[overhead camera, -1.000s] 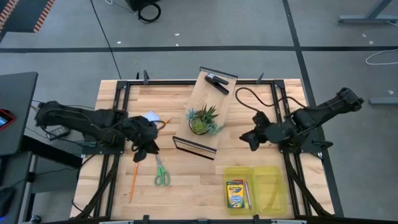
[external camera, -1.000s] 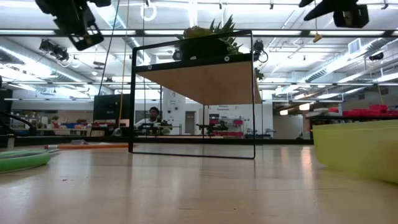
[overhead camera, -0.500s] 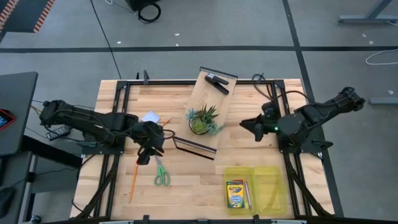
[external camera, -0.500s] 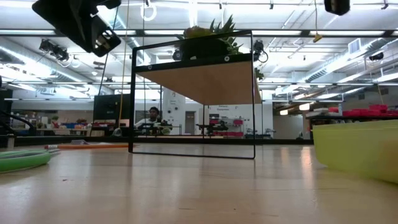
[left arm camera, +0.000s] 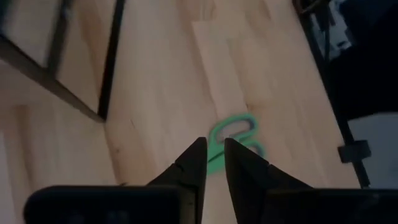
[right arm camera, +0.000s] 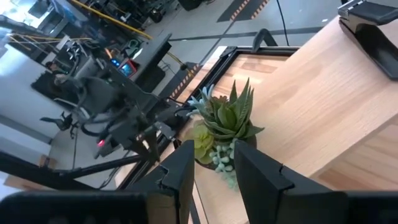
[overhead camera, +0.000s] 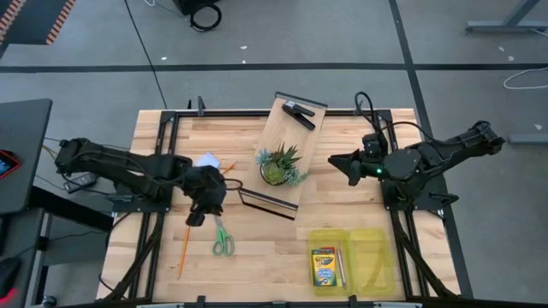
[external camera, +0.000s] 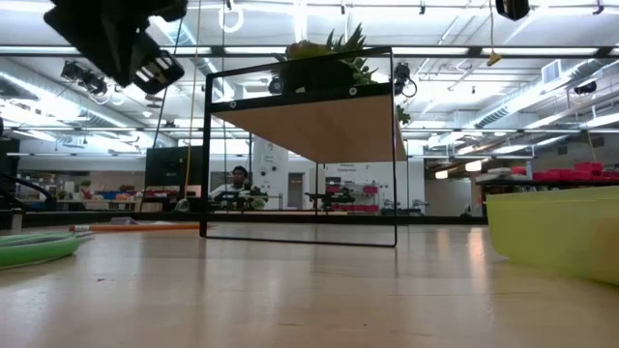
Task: Pack school essentials
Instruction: Put the green scissor into the yellow supply box
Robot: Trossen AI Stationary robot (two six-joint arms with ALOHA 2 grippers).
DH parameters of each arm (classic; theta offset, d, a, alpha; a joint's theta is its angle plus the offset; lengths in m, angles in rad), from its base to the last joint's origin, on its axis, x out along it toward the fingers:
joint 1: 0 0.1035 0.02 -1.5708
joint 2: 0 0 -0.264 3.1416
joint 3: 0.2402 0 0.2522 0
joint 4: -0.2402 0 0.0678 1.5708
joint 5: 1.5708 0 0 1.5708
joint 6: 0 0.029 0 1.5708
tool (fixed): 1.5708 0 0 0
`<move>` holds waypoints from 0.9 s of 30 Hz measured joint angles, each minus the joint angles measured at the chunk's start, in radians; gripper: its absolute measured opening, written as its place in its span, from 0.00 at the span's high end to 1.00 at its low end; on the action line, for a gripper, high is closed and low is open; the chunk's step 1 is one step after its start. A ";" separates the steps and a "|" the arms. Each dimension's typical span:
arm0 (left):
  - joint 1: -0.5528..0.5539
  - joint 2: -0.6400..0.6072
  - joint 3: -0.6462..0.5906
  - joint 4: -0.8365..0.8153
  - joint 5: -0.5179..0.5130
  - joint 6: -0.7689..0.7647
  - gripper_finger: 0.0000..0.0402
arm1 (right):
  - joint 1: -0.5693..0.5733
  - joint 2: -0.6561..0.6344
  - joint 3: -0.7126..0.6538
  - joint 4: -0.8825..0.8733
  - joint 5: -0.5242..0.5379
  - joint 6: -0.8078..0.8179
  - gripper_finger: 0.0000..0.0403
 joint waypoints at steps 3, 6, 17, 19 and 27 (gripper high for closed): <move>-0.026 0.036 -0.001 0.000 -0.002 0.003 0.80 | 0.000 0.000 0.000 0.003 -0.010 -0.013 0.70; -0.067 0.069 -0.001 -0.012 0.023 0.069 0.75 | 0.000 0.000 0.000 0.003 -0.027 -0.017 0.70; -0.201 0.174 -0.001 -0.005 -0.035 0.391 0.68 | 0.000 -0.005 0.000 -0.002 -0.028 -0.081 0.70; -0.220 0.192 -0.001 -0.004 -0.055 0.391 0.67 | -0.002 -0.005 0.000 -0.007 -0.020 -0.081 0.70; -0.294 0.267 -0.001 0.019 -0.120 0.418 0.69 | -0.002 -0.005 0.000 -0.007 -0.014 -0.079 0.70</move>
